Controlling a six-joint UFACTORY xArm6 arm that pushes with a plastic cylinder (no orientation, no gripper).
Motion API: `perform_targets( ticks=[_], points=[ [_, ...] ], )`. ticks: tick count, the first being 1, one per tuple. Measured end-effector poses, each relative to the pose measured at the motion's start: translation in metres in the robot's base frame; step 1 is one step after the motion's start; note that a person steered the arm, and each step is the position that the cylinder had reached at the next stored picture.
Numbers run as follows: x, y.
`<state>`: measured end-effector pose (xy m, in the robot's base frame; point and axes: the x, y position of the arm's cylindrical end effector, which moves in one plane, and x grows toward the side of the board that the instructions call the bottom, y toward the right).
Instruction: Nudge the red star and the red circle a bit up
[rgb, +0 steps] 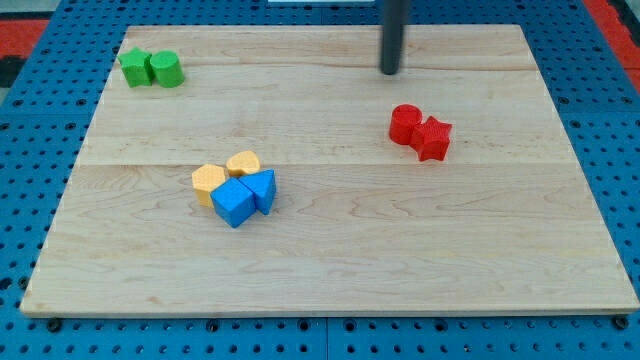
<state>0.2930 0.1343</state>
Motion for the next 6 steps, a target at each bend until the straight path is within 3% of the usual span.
perform_targets(
  ticks=[1, 3, 4, 6],
  points=[
    [0.057, 0.059],
    [0.16, 0.046],
    [0.18, 0.018],
    [0.139, -0.026]
  ],
)
